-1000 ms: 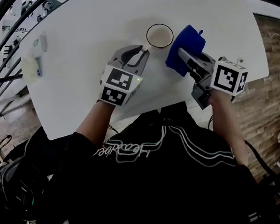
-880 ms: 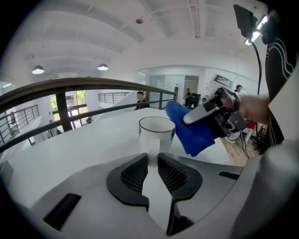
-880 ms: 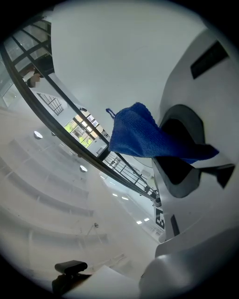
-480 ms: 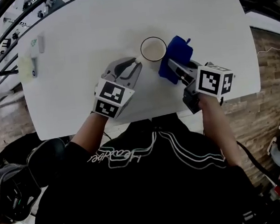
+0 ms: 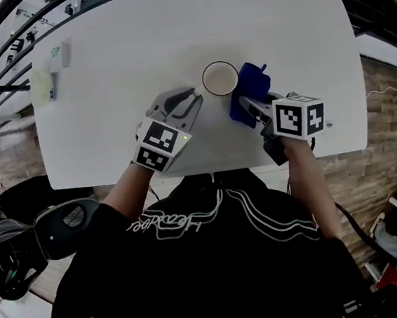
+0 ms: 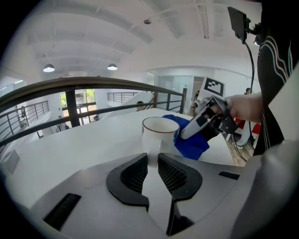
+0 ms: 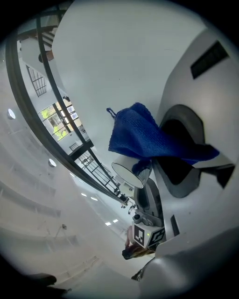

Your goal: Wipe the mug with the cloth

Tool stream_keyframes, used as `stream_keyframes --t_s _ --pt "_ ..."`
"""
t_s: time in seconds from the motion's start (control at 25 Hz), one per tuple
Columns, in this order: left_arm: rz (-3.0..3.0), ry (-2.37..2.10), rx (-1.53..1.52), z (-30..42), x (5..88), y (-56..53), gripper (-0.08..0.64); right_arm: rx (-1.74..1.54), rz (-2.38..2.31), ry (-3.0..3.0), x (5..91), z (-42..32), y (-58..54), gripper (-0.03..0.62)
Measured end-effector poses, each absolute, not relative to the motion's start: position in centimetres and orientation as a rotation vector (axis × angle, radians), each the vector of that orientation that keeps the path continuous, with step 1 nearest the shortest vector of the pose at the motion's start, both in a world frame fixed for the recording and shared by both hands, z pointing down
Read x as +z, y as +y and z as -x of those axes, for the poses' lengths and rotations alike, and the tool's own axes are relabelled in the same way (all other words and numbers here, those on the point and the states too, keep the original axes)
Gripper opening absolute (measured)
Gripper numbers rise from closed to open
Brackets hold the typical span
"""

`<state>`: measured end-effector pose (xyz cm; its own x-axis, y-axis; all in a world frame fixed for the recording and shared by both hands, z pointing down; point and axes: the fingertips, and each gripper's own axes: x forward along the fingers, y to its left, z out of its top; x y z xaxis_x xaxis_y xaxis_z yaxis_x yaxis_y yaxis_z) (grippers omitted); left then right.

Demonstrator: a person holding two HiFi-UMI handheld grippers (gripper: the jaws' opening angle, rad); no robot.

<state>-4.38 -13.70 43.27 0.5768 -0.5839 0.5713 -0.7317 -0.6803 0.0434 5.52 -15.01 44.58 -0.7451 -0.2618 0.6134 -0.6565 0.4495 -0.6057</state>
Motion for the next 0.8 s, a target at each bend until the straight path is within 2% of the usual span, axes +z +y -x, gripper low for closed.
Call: stream_keyframes --t_s 0.36,0.8 --pt "-2.566 -1.109 0.828 3.5 43.1 -13.5 0.075 1.188 -0.732 -2.388 41.9 -8.9 -16.4 0.051" --pt "-2.530 -1.147 0.875 4.3 43.3 -14.4 0.075 1.110 -0.567 -2.537 38.5 -7.8 -19.1 0.051"
